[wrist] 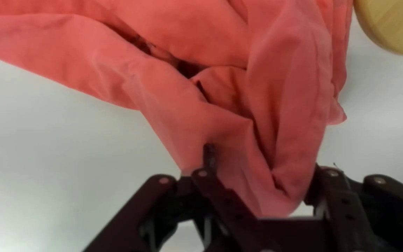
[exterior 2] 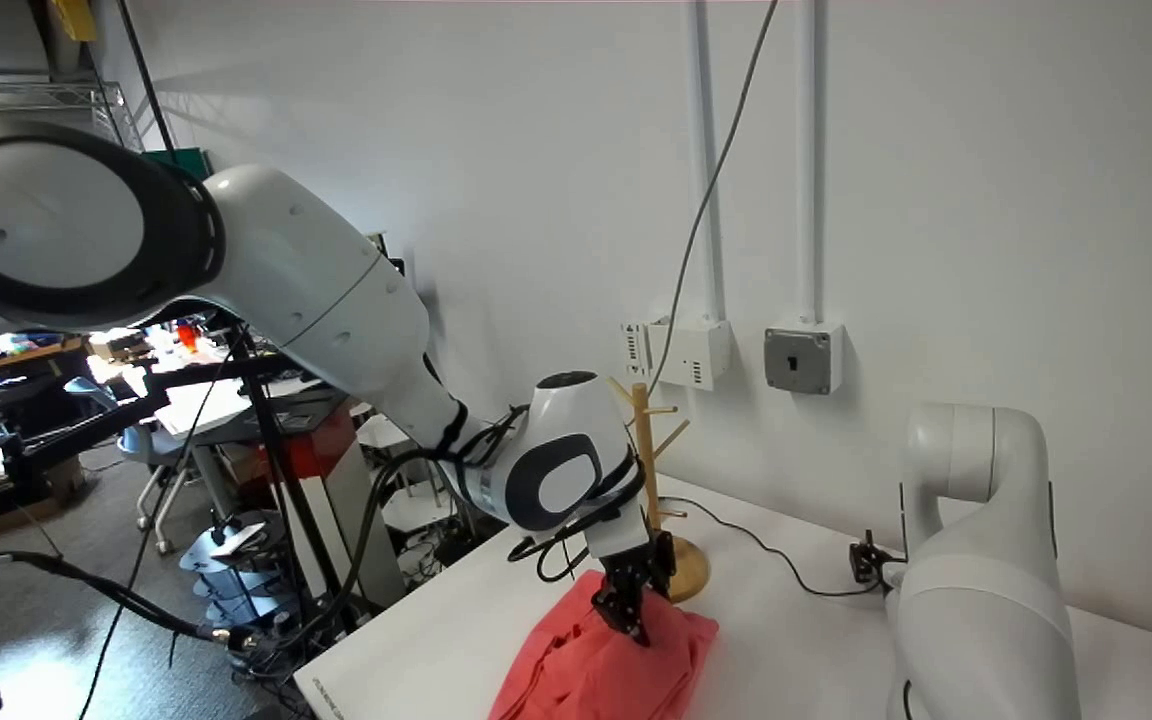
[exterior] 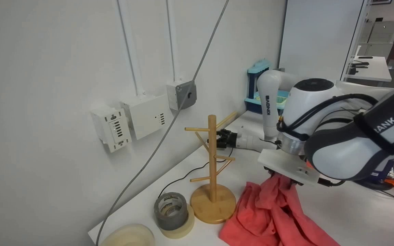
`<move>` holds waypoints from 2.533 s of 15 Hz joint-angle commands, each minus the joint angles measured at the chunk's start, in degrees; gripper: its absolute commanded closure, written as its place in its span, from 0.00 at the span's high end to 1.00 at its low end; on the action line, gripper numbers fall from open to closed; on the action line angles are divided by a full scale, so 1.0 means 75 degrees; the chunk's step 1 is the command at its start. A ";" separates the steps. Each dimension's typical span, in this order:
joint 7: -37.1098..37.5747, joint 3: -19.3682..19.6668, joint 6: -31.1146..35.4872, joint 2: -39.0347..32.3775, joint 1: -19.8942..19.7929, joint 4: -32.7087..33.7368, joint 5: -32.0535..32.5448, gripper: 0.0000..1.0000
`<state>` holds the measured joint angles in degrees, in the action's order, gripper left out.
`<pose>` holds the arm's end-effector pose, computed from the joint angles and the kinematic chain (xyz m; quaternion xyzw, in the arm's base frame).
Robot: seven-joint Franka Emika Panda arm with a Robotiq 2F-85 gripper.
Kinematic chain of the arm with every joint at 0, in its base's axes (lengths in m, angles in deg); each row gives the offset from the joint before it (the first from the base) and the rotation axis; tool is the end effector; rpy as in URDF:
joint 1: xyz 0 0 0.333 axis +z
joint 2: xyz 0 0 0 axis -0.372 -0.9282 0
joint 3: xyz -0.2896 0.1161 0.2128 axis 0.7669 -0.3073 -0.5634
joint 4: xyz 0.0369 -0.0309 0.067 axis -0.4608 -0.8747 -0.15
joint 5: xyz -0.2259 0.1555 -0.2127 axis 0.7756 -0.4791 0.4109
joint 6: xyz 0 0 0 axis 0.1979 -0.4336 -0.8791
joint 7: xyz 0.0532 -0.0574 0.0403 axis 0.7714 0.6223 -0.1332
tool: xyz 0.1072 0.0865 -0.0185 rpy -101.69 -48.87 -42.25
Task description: Fold the sweatshirt in half
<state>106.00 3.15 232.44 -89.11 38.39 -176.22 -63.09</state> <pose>0.6181 0.0431 0.2312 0.7813 -0.6169 0.0942 0.0095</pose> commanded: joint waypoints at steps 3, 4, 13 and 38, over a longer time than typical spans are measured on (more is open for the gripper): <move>0.0847 0.1054 0.0129 0.0454 0.1214 -0.0432 0.1750 1.00; 0.0956 0.1167 0.0158 0.0598 0.1377 -0.0557 0.2071 1.00; -0.1524 -0.0272 -0.0201 0.2811 0.0208 -0.2809 0.2729 1.00; -1.1301 -0.2093 -0.1305 0.0058 -0.1851 -0.2387 0.0356 0.58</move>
<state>24.25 -12.74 225.44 -86.72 25.21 -196.82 -60.37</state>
